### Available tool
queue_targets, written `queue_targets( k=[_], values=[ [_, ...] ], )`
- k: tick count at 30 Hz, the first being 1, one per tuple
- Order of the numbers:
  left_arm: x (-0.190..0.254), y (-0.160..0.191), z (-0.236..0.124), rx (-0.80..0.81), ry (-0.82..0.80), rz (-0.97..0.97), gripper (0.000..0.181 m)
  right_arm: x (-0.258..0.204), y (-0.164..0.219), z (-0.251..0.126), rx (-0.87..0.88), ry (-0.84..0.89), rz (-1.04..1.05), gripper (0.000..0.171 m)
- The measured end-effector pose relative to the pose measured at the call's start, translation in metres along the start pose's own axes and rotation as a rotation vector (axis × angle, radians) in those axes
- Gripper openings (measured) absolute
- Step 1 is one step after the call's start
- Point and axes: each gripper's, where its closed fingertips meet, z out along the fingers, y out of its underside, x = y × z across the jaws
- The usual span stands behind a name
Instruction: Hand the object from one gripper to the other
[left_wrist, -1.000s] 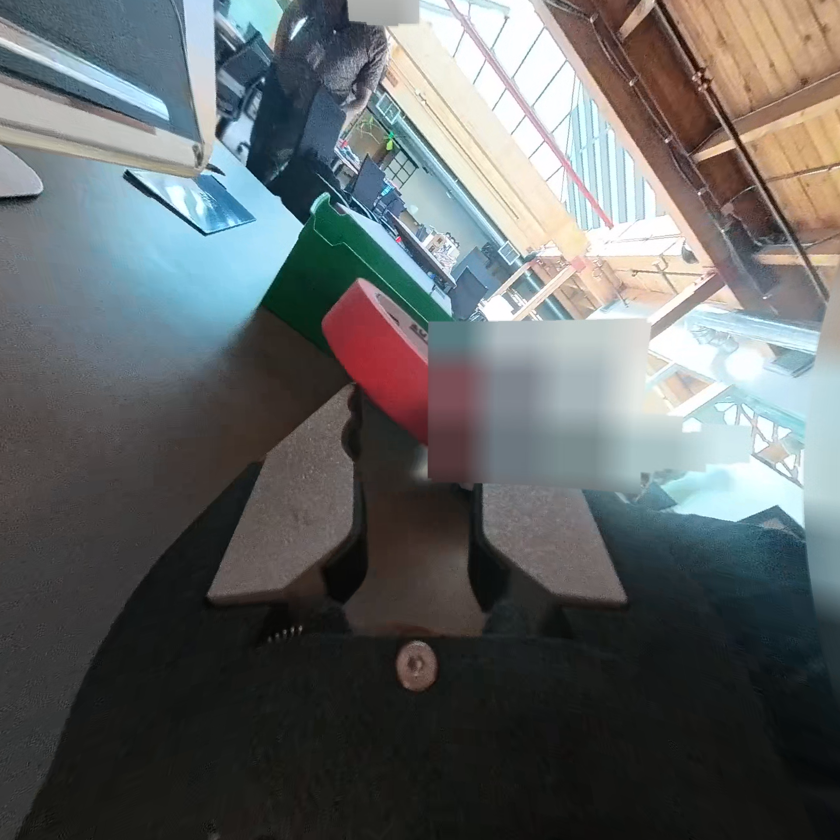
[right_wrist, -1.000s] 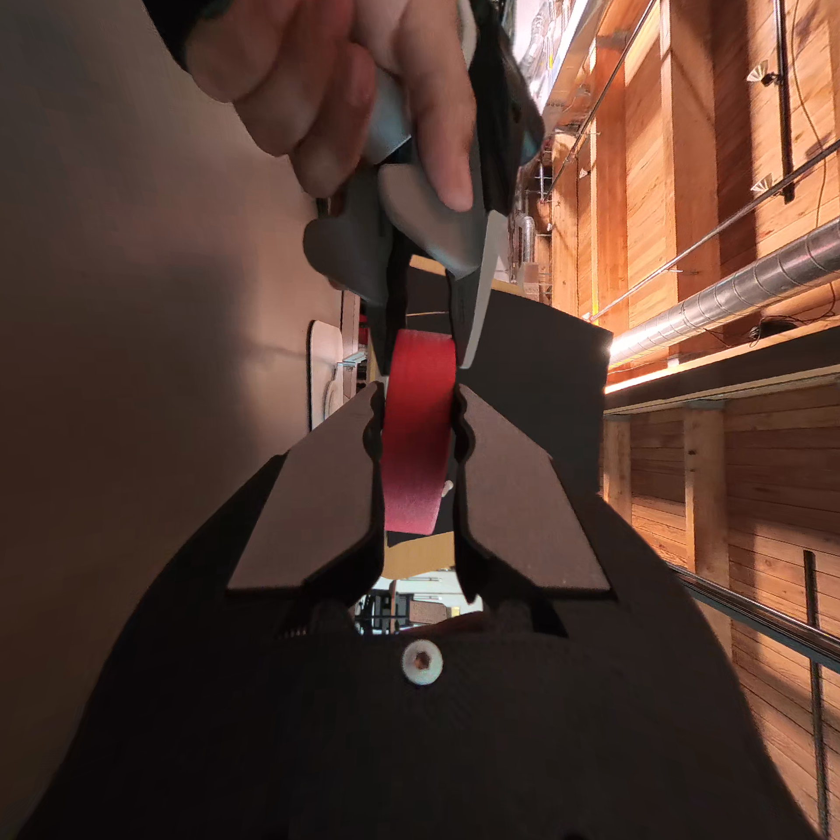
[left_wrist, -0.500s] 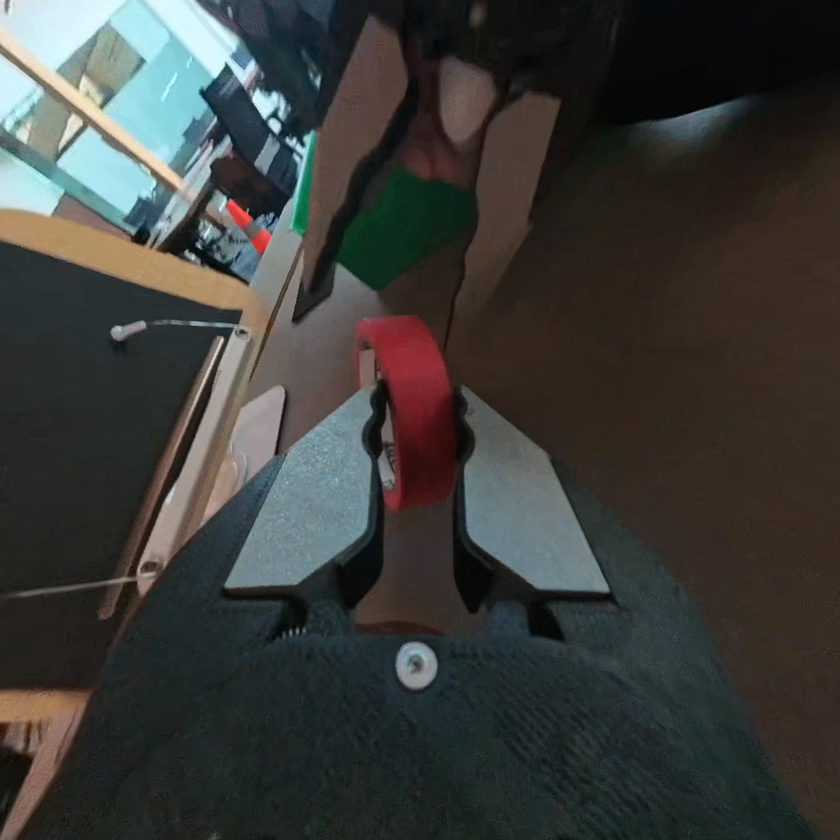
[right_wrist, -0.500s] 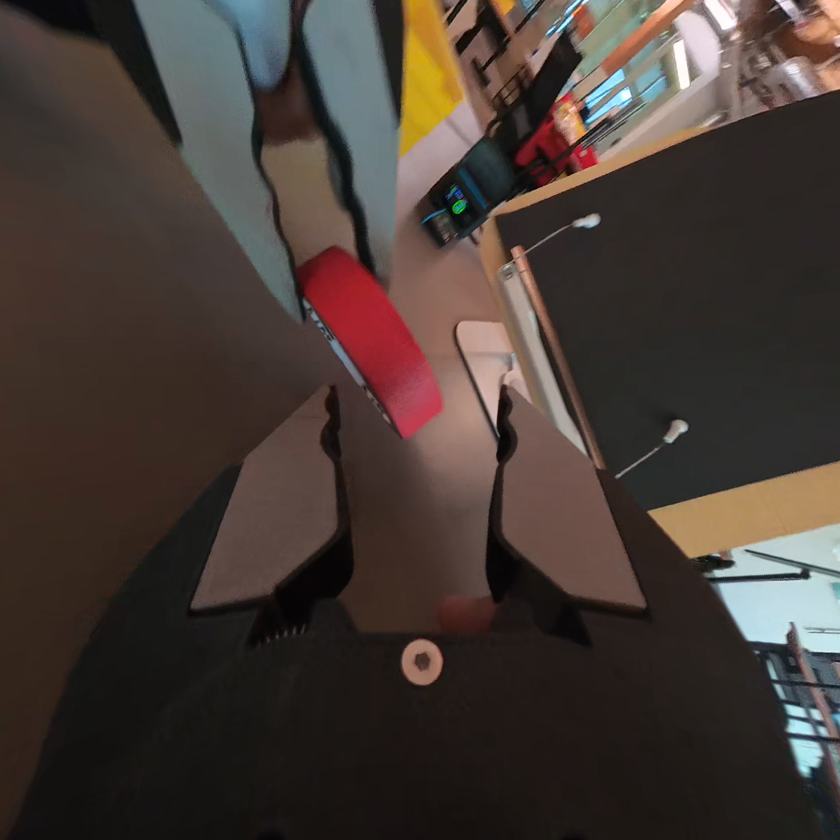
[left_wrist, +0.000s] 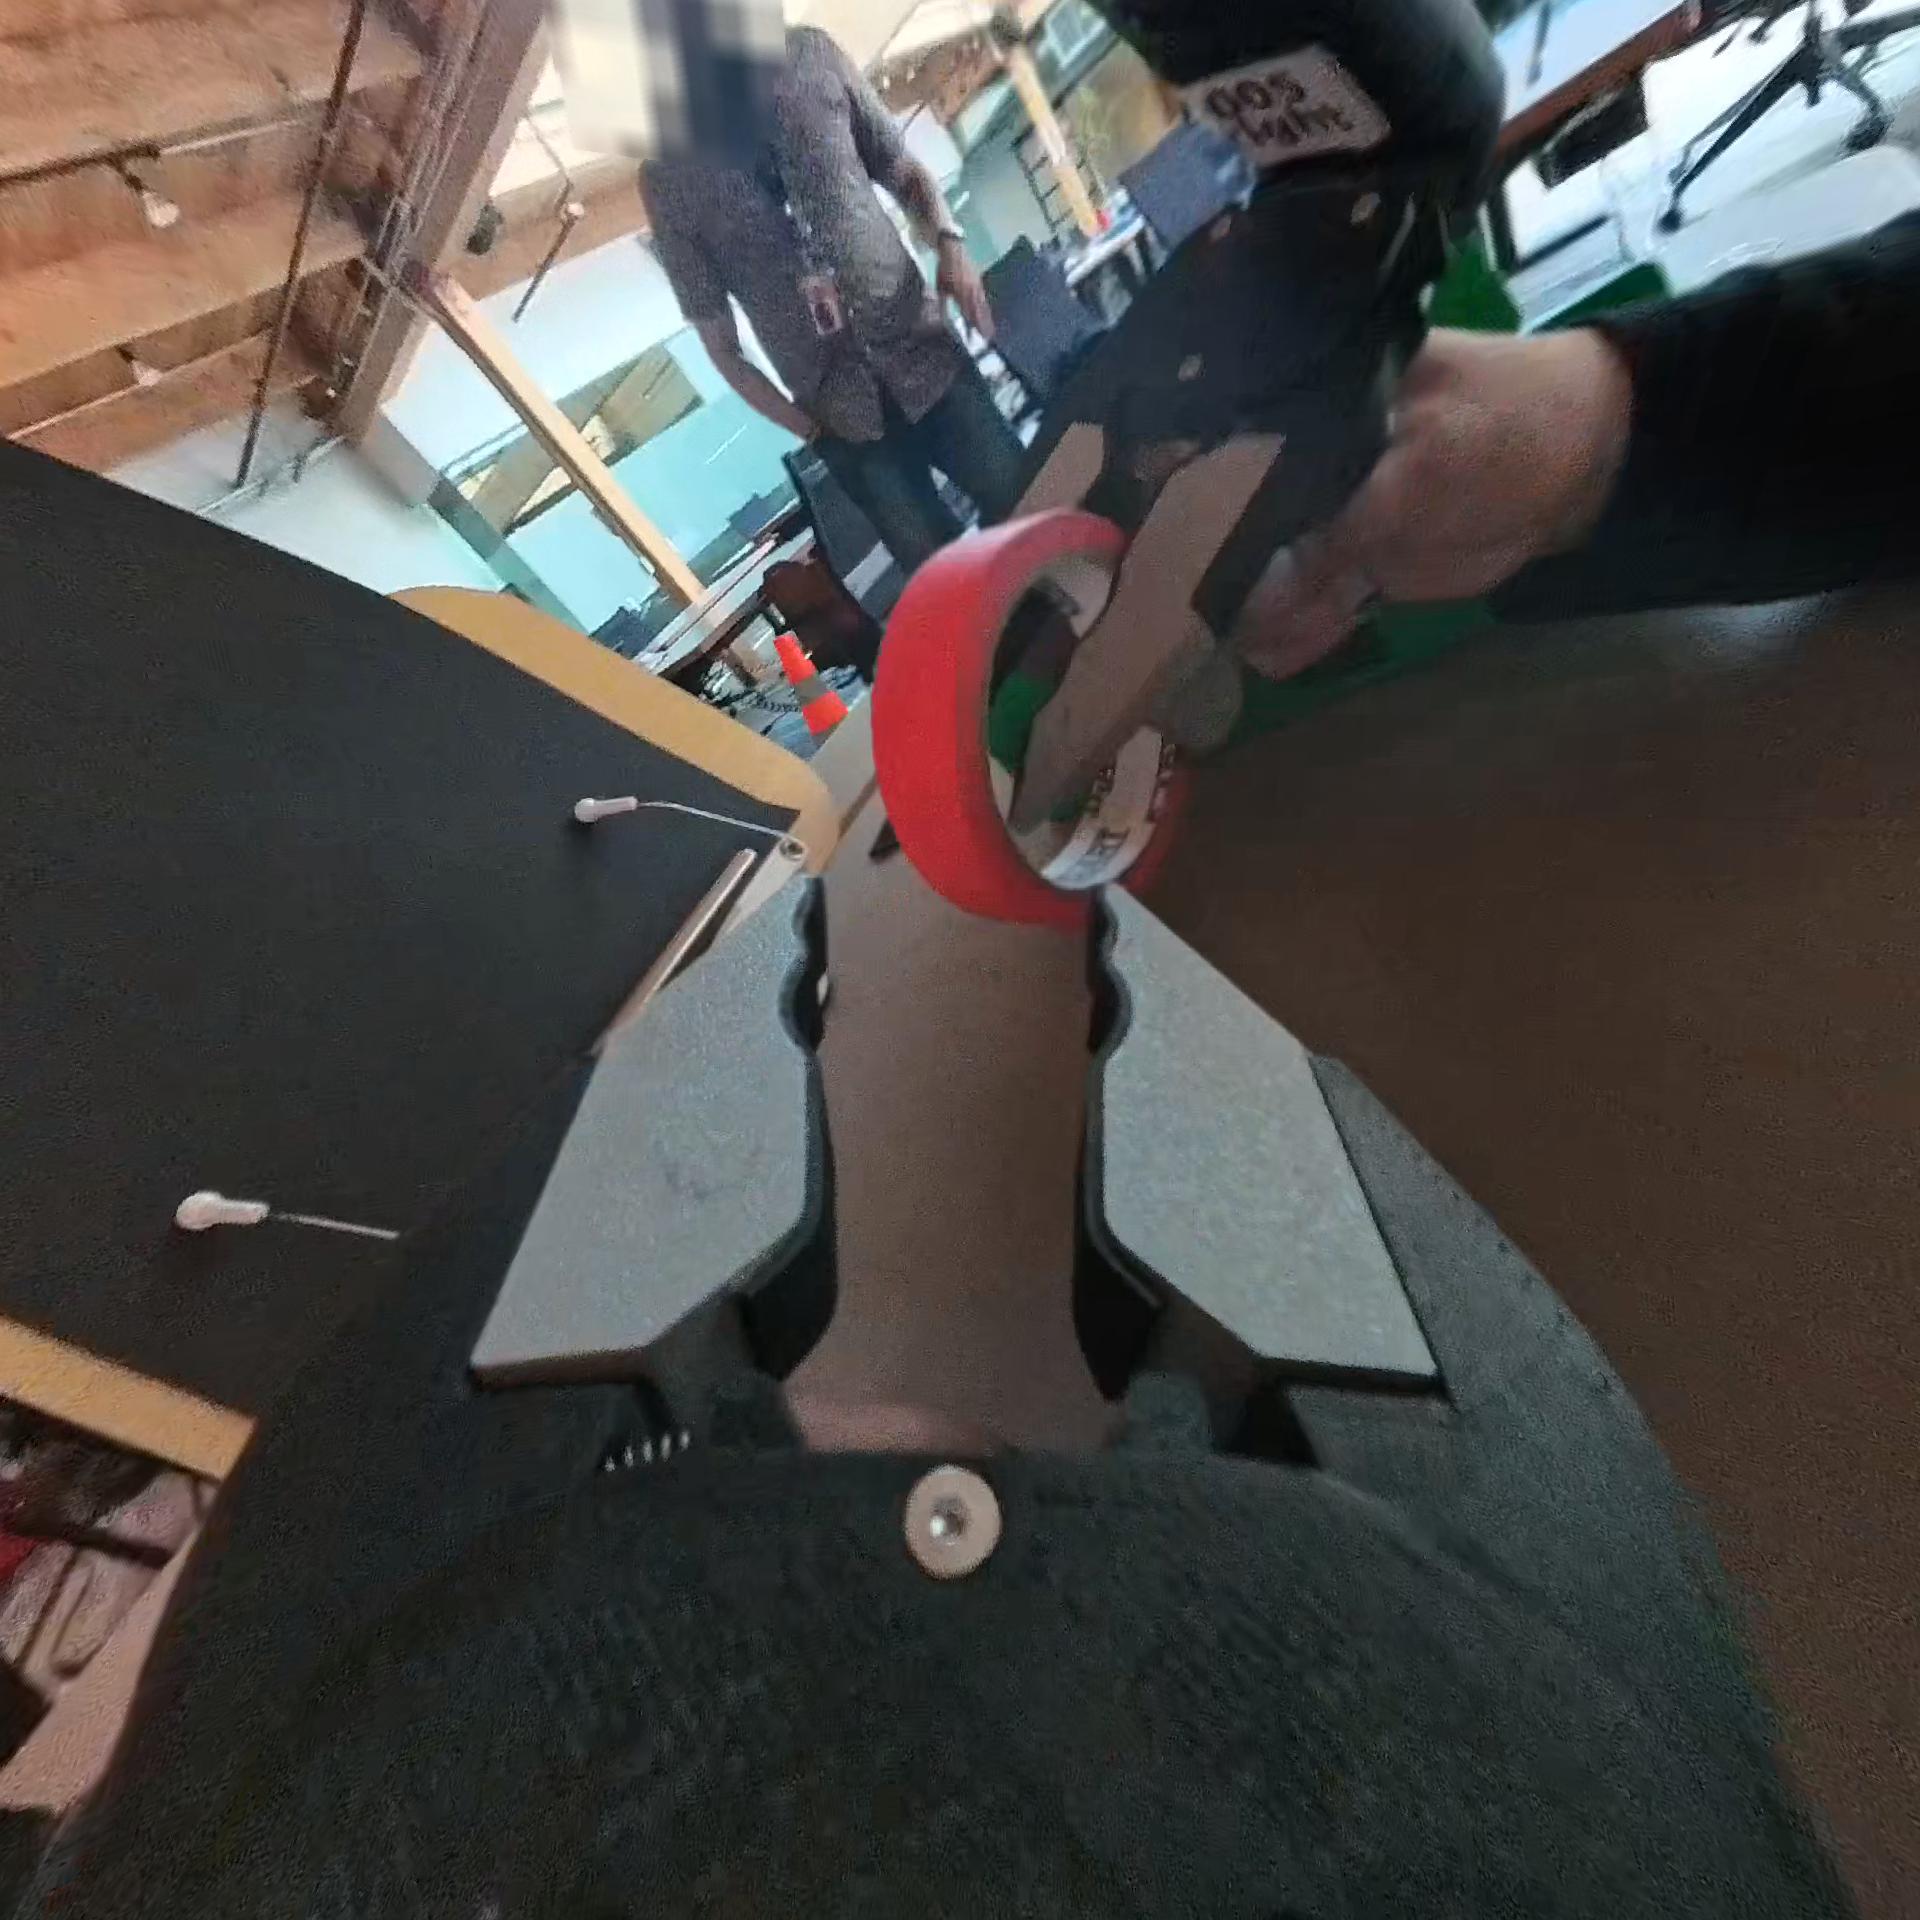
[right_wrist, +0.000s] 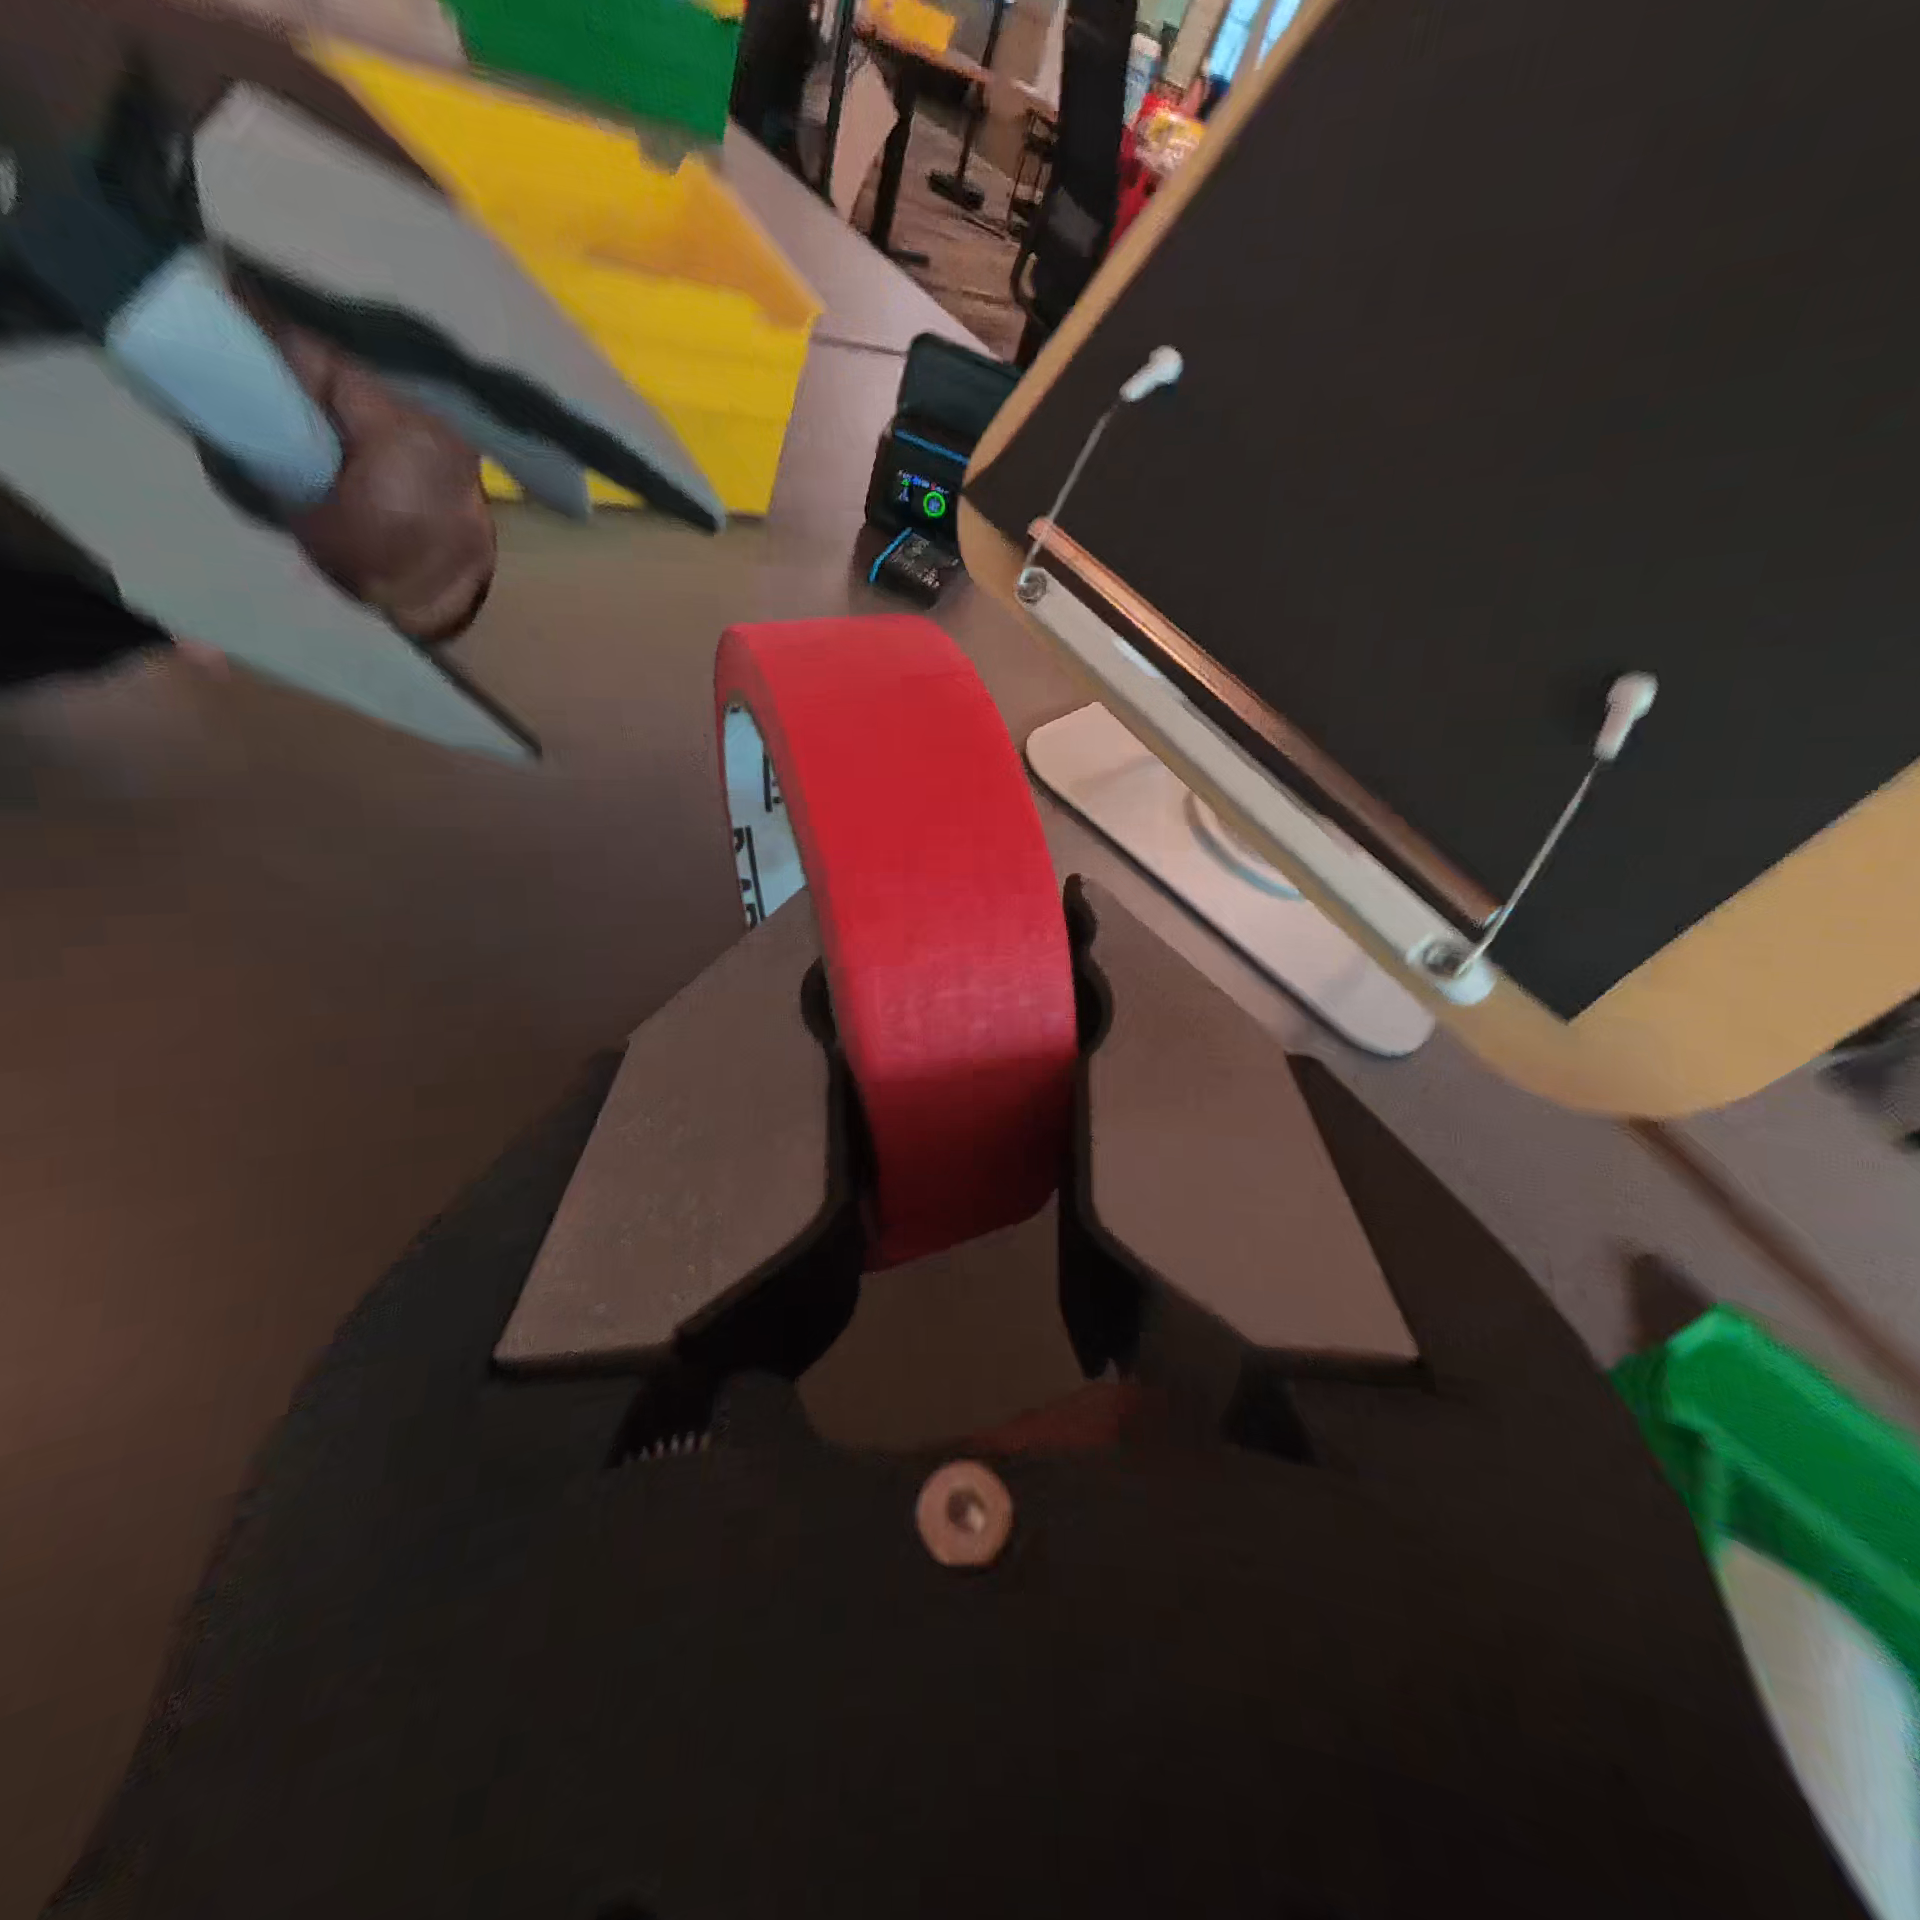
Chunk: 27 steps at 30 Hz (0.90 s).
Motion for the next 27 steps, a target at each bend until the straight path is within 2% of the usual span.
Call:
queue_targets(
  k=[3, 8, 12, 17, 21, 24, 25, 27],
  values=[
    [0.000, 0.018, 0.007, -0.099, -0.055, 0.118, 0.057, 0.008, 0.000, -0.002, 0.044, -0.094, 0.291, 0.037],
    [0.000, 0.030, 0.015, -0.211, -0.204, 0.529, 0.067, -0.001, 0.003, -0.004, 0.053, -0.325, 0.672, 0.036],
    [0.007, 0.024, 0.021, -0.212, -0.268, 0.811, 0.062, -0.002, 0.004, -0.005, 0.077, -0.459, 0.937, 0.035],
    [0.017, 0.019, 0.027, -0.187, -0.292, 0.921, 0.064, -0.002, 0.001, -0.010, 0.094, -0.539, 1.084, 0.036],
    [0.029, 0.009, 0.033, -0.122, -0.304, 0.997, 0.060, -0.015, 0.011, -0.001, 0.020, -0.578, 1.132, 0.036],
    [0.040, 0.010, 0.036, -0.120, -0.266, 1.043, 0.050, -0.033, 0.012, 0.004, -0.031, -0.615, 1.092, 0.036],
    [0.045, 0.018, 0.037, -0.154, -0.210, 1.045, 0.039, -0.036, 0.013, 0.006, -0.049, -0.597, 1.042, 0.036],
    [0.041, 0.022, 0.037, -0.183, -0.207, 0.998, 0.037, -0.036, 0.008, 0.005, -0.042, -0.557, 0.944, 0.043]
  ],
)
